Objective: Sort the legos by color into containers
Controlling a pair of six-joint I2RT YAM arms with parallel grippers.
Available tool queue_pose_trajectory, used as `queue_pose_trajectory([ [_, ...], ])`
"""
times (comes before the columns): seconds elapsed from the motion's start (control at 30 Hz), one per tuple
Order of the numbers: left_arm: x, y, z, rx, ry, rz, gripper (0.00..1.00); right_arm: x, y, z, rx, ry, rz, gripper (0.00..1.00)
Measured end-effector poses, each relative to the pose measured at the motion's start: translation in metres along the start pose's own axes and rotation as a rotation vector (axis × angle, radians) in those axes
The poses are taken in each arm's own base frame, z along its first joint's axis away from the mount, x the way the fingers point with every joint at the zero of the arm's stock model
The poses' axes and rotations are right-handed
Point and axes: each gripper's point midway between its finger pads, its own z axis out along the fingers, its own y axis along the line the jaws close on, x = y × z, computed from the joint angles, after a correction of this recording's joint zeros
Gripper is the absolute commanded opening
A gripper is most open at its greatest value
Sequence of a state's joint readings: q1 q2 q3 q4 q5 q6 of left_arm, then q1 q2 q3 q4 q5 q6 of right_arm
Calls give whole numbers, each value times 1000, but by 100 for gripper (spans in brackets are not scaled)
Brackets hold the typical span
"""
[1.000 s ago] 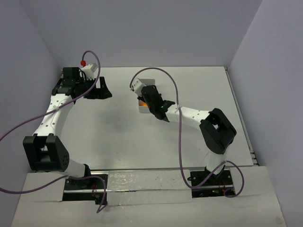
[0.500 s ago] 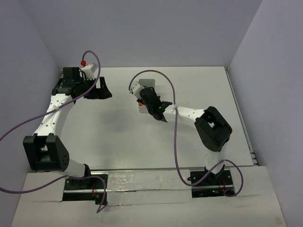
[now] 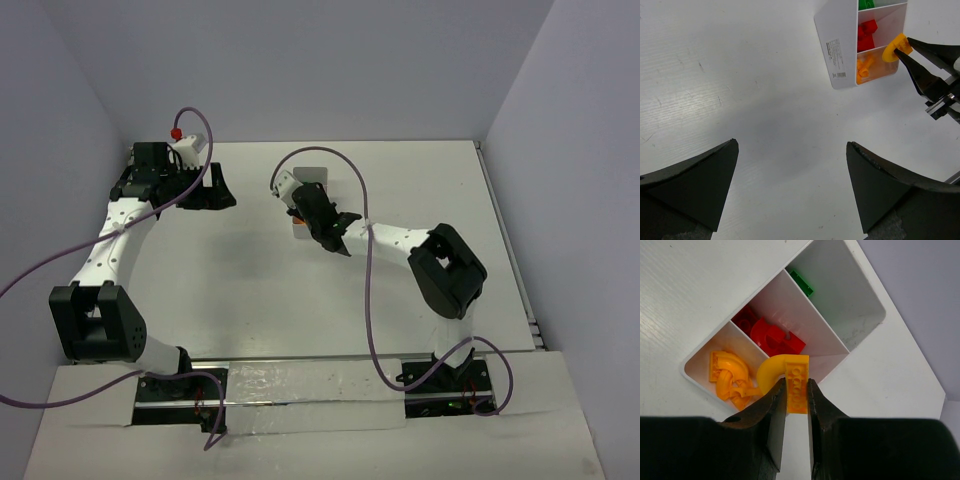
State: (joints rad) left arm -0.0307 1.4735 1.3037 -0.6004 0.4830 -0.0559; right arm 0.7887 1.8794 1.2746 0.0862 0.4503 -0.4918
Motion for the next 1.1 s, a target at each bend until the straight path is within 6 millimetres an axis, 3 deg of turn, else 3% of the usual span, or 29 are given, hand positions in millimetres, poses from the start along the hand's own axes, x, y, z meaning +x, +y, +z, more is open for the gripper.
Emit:
queue_pose_trajectory([
  [0.23,0,0,0,0,1,0,99,5,5,1,-18,17,-8,19],
  [0.5,0,0,0,0,1,0,99,6,7,1,-26,22,-13,41],
  [0.93,0,0,0,0,1,0,99,3,9,-1,-53,28,-10,44],
  [1.03,0,0,0,0,2,0,99,-1,11,-4,-83,34,10,51],
  [1.1,0,0,0,0,2,1,99,-6,10,-12,-109,32,34,62],
])
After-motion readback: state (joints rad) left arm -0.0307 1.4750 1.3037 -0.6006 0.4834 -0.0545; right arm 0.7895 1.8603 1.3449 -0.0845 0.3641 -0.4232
